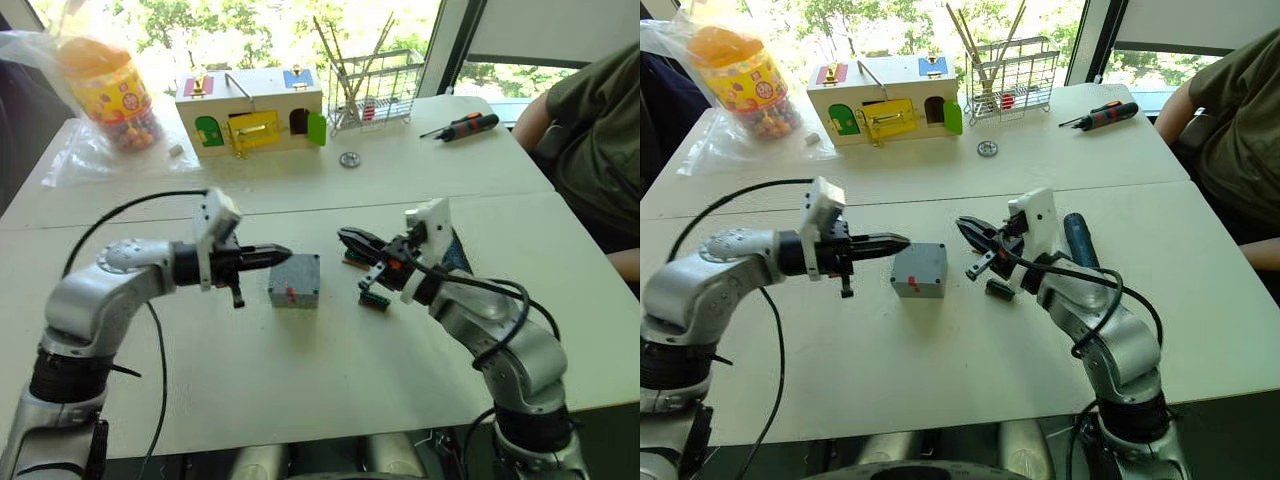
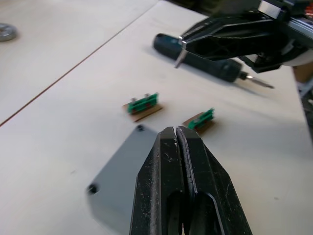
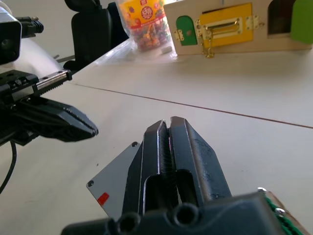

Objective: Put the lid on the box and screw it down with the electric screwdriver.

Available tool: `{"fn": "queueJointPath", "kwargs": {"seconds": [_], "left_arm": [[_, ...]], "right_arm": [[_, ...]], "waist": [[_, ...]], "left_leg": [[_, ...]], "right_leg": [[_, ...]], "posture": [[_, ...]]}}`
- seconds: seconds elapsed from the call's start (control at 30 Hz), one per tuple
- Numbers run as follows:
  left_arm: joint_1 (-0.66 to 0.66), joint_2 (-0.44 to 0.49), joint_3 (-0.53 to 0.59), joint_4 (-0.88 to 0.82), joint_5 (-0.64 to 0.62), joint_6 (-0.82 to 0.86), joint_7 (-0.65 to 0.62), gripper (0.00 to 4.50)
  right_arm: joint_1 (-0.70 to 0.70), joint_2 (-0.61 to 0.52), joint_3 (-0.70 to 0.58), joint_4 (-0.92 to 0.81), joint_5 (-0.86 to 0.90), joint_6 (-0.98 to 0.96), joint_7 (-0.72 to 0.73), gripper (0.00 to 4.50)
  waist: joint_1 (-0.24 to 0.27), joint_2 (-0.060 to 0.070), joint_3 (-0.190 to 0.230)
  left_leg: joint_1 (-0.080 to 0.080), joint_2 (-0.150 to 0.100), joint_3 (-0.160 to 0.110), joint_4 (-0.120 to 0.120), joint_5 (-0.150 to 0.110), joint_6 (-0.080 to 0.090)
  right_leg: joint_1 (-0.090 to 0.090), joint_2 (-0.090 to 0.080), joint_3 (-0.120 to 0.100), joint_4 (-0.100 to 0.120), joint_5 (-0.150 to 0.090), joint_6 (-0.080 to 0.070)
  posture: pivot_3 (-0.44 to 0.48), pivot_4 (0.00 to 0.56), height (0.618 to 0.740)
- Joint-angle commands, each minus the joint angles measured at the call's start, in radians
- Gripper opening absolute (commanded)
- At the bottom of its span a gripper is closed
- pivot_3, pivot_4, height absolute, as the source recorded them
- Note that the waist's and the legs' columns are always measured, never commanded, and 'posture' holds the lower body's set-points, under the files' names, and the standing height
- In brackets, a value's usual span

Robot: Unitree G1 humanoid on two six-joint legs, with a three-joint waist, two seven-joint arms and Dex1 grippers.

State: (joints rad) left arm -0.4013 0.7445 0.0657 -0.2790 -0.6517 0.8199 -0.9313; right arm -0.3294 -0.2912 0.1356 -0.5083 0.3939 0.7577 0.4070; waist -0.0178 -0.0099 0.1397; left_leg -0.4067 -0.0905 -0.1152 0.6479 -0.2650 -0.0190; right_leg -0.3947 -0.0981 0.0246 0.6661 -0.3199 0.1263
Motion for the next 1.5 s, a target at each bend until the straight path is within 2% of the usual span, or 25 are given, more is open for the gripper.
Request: {"fn": "queueJointPath", "kwargs": {"seconds": [0.03, 0.43, 0.93, 1.5], "left_arm": [[0.025, 0.026, 0.033, -0.022, 0.003, -0.015, -0.001, 0.0], [0.132, 0.04, 0.017, -0.083, 0.03, -0.04, 0.035, 0.0], [0.117, 0.032, -0.003, -0.075, 0.038, -0.047, 0.036, 0.0], [0.121, 0.022, -0.015, -0.069, 0.047, -0.059, 0.041, 0.0]], "right_arm": [[-0.042, 0.017, 0.03, 0.059, -0.017, -0.061, 0.027, 0.09], [-0.025, -0.007, 0.079, 0.132, -0.047, -0.124, 0.1, 0.09], [-0.031, 0.012, 0.087, 0.22, -0.103, -0.196, 0.101, 0.09], [-0.031, 0.038, 0.081, 0.214, -0.107, -0.197, 0.103, 0.09]], "waist": [[0.004, 0.0, 0.0], [0.002, 0.0, 0.0], [0.003, 0.0, 0.0], [0.003, 0.0, 0.0]], "left_leg": [[0.0, 0.0, 0.0, 0.0, 0.0, 0.0], [0.0, 0.001, -0.001, 0.0, 0.0, 0.0], [0.0, 0.0, -0.001, 0.0, 0.0, 0.0], [0.0, 0.0, -0.001, 0.0, 0.0, 0.0]], "right_leg": [[0.0, 0.0, 0.0, 0.0, 0.0, 0.0], [0.0, -0.001, 0.001, 0.001, 0.0, 0.0], [0.0, 0.0, 0.001, 0.001, 0.0, 0.0], [0.0, 0.0, 0.001, 0.001, 0.0, 0.0]], "posture": [[0.0, 0.15, 0.74], [0.0, 0.15, 0.74], [0.0, 0.15, 0.74], [0.0, 0.15, 0.74]]}}
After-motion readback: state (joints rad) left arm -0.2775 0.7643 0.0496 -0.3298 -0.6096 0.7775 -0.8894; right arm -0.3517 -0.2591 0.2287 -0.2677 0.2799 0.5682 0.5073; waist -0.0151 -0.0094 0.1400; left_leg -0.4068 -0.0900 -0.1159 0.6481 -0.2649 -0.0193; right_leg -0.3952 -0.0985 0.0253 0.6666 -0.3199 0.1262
